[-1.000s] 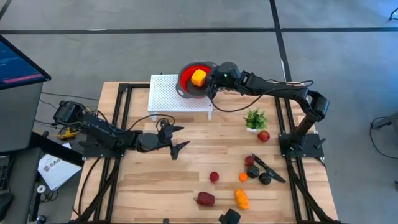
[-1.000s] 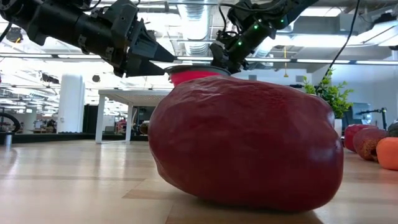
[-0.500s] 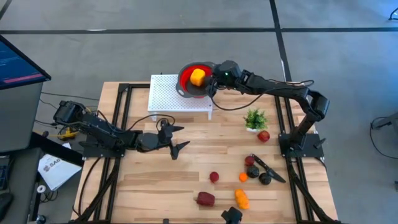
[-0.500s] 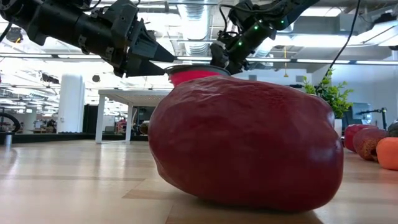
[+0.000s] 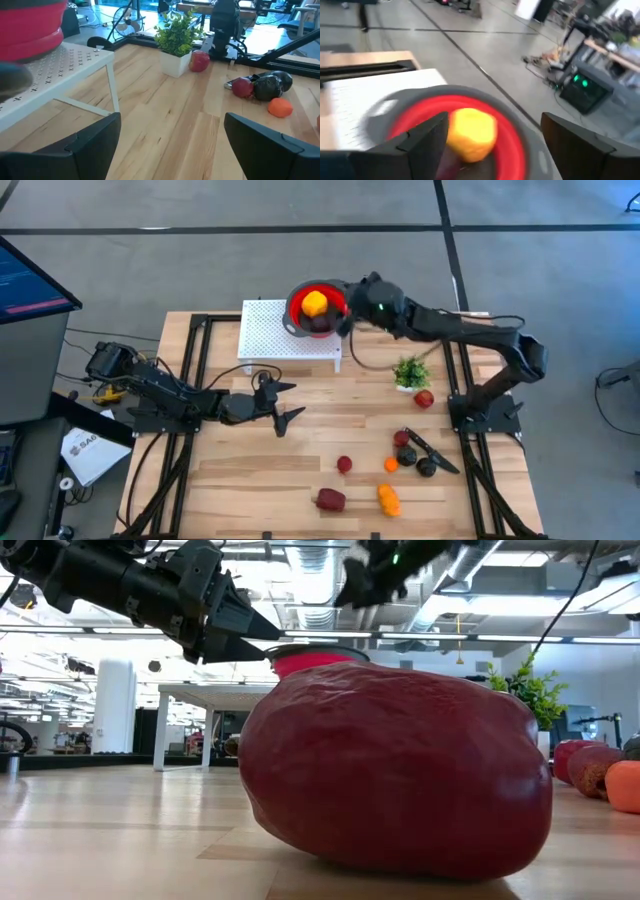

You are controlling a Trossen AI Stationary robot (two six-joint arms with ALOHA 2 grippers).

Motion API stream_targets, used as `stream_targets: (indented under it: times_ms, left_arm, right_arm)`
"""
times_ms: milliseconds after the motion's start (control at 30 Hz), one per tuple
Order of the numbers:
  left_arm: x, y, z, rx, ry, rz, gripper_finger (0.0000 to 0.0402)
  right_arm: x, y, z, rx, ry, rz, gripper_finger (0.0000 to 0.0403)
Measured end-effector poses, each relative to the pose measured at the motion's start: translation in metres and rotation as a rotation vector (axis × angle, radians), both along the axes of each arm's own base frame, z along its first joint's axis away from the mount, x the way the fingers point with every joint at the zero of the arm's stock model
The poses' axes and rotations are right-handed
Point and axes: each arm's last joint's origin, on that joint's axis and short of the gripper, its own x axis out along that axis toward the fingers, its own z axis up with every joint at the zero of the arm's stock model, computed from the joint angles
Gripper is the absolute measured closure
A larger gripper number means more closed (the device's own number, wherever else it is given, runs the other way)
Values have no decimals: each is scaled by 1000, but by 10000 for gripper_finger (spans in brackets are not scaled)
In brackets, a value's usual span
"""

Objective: Pick & Place Fruit
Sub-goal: Put the bottom red pomegranate into the red strainer bowl on the shelf

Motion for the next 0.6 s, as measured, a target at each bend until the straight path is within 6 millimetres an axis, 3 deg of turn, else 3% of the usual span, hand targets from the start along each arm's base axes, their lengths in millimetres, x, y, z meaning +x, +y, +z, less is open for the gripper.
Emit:
stream_targets:
  times_ms: [133, 300, 433, 600]
  left_arm:
    - [1, -3, 0, 3, 13, -93, 55]
    - [2, -9, 1, -28, 8, -298, 55]
    - [5, -13, 4, -56, 3, -419, 55]
    - [35, -23, 10, -16, 11, -569, 55]
  right_arm:
    - [0, 60, 0, -23, 125, 78, 101]
    - [-6, 137, -25, -21, 305, 115, 102]
    - [-29, 187, -62, 16, 396, 82, 102]
    - [-67, 229, -97, 146, 305, -17, 102]
